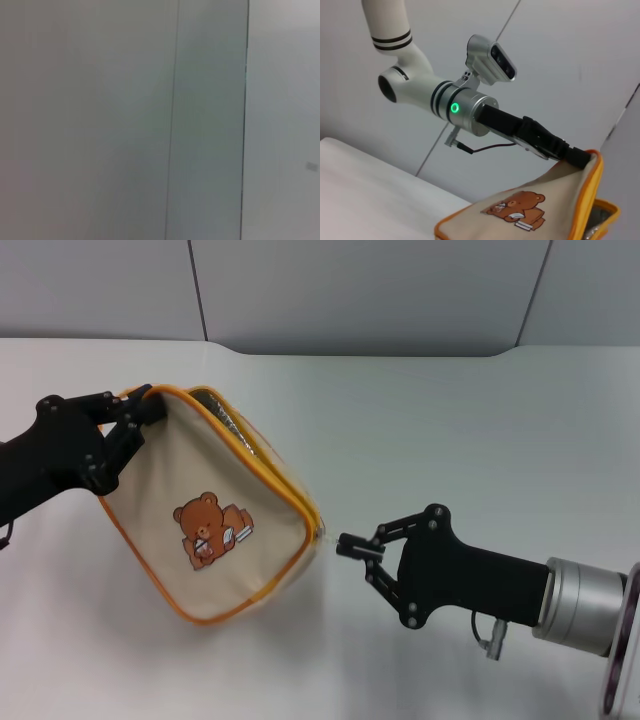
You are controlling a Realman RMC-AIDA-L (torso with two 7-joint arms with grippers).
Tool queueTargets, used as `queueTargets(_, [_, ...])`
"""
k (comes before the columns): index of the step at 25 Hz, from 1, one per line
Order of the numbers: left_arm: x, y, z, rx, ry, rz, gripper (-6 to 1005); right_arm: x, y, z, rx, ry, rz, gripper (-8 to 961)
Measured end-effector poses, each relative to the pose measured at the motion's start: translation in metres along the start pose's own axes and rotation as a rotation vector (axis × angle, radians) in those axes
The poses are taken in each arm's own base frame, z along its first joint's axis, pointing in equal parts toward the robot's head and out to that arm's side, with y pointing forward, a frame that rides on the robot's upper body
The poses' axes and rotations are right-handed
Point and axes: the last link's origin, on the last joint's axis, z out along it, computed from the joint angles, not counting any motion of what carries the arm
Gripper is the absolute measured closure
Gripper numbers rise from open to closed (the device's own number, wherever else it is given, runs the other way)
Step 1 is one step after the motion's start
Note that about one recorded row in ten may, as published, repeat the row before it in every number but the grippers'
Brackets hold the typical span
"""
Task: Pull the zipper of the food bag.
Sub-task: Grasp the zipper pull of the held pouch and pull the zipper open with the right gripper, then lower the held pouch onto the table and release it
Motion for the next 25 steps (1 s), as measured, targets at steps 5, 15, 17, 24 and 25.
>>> queueTargets(5, [-0.002,0.000,0.000,0.019,0.014,-0.016,931,-0.001,-0.003,-0.003,0.048,-0.007,0.024,894])
queueTargets(15, [-0.017,0.003,-0.005,0.122,0.059,-0.107,930,-0.007,-0.018,-0.025,0.192,-0.062,0.121,717])
queueTargets(17, [-0.021,0.007,-0.003,0.127,0.059,-0.120,930,-0.007,-0.023,-0.026,0.230,-0.067,0.149,666])
queueTargets(24, [-0.034,0.014,-0.002,0.160,0.043,-0.169,930,-0.007,-0.028,-0.025,0.263,-0.068,0.169,428])
queueTargets(25, [-0.036,0.016,-0.003,0.163,0.043,-0.177,930,-0.007,-0.029,-0.025,0.264,-0.069,0.177,391])
